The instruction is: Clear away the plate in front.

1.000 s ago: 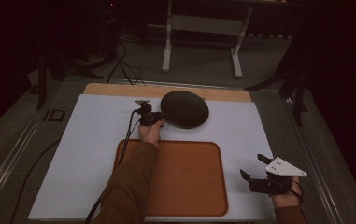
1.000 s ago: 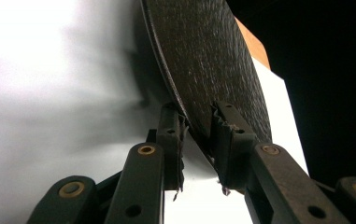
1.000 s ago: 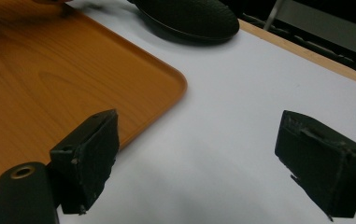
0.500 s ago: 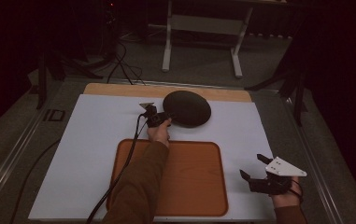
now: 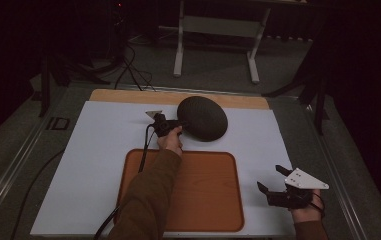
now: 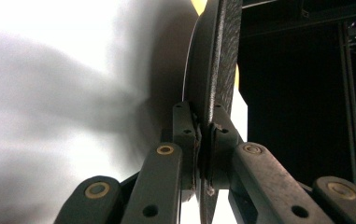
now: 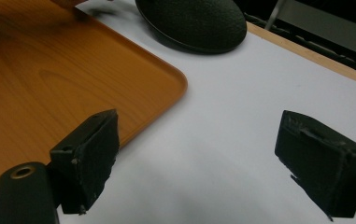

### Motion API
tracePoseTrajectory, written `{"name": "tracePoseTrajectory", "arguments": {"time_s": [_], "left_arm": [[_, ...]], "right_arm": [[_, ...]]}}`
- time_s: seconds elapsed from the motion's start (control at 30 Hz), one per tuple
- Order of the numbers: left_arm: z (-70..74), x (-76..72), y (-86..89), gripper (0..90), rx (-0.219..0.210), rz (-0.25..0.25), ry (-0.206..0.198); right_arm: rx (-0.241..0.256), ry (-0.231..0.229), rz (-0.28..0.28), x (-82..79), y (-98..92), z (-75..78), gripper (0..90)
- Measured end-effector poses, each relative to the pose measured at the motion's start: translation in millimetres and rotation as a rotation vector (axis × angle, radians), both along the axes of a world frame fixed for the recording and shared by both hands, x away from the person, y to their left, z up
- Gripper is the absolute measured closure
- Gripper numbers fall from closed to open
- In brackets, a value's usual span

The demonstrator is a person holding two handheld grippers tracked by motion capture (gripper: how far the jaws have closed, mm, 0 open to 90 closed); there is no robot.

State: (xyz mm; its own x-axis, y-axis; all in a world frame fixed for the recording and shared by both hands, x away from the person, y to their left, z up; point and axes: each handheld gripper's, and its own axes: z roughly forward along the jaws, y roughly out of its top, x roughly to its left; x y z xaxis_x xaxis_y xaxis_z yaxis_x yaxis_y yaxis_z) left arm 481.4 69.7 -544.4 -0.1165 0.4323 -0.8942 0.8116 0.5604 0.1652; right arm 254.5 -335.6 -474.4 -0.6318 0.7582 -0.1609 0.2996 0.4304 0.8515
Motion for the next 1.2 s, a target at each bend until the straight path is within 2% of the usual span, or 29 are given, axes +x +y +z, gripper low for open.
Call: {"name": "tracePoseTrajectory", "arguments": {"time_s": [0.27, 0.37, 0.47, 0.6, 0.73, 0.8, 1.0, 1.2], "left_arm": [[5.4, -10.9, 13.0, 85.6, -0.036, 0.006, 0.012], [10.7, -15.8, 19.2, 85.5, -0.025, 0.0, -0.005], [13.9, -22.6, 26.8, 85.5, -0.044, 0.002, -0.013], [17.9, -29.9, 35.3, 85.5, -0.049, -0.006, -0.024], [22.5, -37.3, 43.1, 85.6, -0.048, -0.023, -0.056], [25.0, -42.3, 46.8, 85.6, -0.068, -0.023, -0.055], [35.2, -58.9, 57.3, 85.5, -0.041, -0.038, -0.092], [40.1, -75.1, 68.1, 85.5, -0.046, -0.058, -0.105]], "right_arm": [[0.002, 0.0, -0.004, 0.1, -0.5, -0.2, 13.4], [-0.002, 0.001, -0.003, 0.3, 0.1, -0.4, 13.4], [-0.005, 0.0, -0.001, 0.0, 0.4, -0.3, 13.4], [-0.004, 0.002, 0.0, 0.3, 0.3, -0.6, 13.4], [-0.006, 0.004, -0.001, 0.4, 0.8, -0.9, 13.4], [-0.006, 0.005, -0.002, 0.3, 0.8, -0.9, 13.5], [-0.009, 0.003, 0.0, 0.1, 1.3, -0.9, 13.5], [-0.013, 0.006, -0.001, -0.2, 1.8, -0.9, 13.5]]}}
